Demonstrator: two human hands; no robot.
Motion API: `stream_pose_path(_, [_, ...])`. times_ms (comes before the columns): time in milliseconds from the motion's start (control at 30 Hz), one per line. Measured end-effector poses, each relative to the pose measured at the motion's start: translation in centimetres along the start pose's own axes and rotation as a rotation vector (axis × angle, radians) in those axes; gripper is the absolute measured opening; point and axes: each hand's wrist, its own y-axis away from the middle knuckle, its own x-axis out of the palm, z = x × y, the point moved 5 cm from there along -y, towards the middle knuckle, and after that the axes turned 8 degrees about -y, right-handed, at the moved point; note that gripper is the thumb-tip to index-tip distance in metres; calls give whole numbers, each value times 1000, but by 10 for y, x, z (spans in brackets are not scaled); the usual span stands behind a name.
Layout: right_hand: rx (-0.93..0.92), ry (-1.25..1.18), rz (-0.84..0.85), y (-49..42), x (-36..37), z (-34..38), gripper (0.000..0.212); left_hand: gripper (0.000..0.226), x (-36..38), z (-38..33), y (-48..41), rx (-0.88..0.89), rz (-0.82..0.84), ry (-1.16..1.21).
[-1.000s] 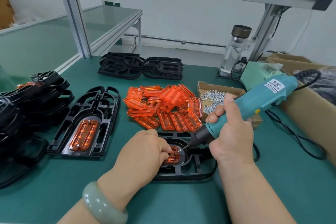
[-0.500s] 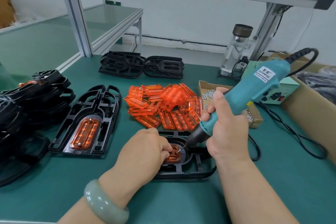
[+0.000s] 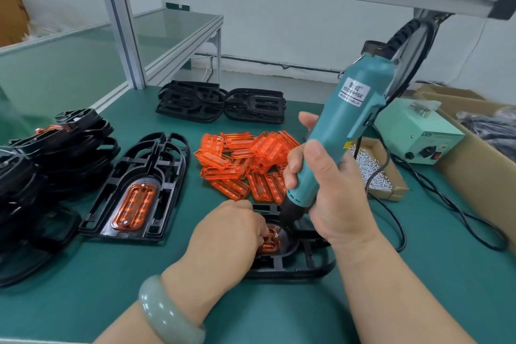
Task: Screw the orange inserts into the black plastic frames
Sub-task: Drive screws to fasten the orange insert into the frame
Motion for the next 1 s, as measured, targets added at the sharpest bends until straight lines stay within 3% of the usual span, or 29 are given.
stream_pose_path(367, [-52,12,-31,7,7,-4,17,24,0,1,-1,-2,11,-11])
stream_pose_path(533, [-42,-72,-132,6,-6,-3,11,25,1,1,-1,-11,20,-14])
stream_pose_path(733, [-33,-38,-102,5,-4,-2,28,22,2,-1,-2,18,15,-75])
stream_pose_path(1000, [-1,-35,-120,3,-4,-7,25,24,2,1,-3,-27,27,-21])
